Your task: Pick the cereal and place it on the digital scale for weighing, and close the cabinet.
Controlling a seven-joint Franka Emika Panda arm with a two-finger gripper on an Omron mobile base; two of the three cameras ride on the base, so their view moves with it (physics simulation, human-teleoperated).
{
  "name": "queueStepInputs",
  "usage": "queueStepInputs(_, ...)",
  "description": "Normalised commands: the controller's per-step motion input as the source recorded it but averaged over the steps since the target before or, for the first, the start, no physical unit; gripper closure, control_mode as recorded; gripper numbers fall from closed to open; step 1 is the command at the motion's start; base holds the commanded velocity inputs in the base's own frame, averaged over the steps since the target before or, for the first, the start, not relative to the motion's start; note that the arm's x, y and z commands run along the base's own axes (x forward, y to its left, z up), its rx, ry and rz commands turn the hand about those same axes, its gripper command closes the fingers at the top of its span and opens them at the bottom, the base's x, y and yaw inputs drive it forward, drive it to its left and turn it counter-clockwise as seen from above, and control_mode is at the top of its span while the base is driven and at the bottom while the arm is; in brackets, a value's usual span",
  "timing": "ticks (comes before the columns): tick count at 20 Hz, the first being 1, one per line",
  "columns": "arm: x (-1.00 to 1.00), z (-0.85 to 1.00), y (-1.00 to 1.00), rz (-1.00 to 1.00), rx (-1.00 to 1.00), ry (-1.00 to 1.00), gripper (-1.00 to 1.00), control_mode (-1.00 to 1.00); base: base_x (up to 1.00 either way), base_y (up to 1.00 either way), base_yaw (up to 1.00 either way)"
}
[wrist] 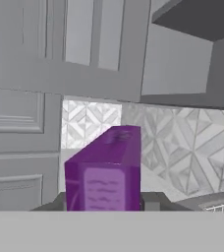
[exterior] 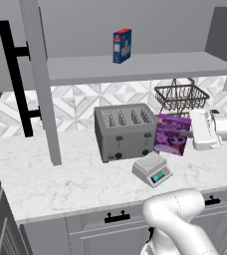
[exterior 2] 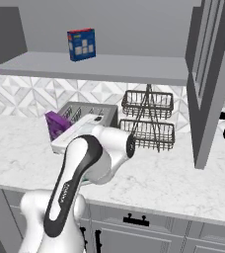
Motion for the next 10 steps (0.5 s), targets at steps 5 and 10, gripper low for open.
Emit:
queueStepInputs(5, 0.45, -0.38, 0.09, 0.19, 0.00, 0.01, 1.00, -1.00, 0.00, 0.00, 0.00)
queueStepInputs(10, 0.29, -0.45, -0.02, 0.11, 0.00, 0.10, 1.00, -1.00, 0.00, 0.00, 0.00)
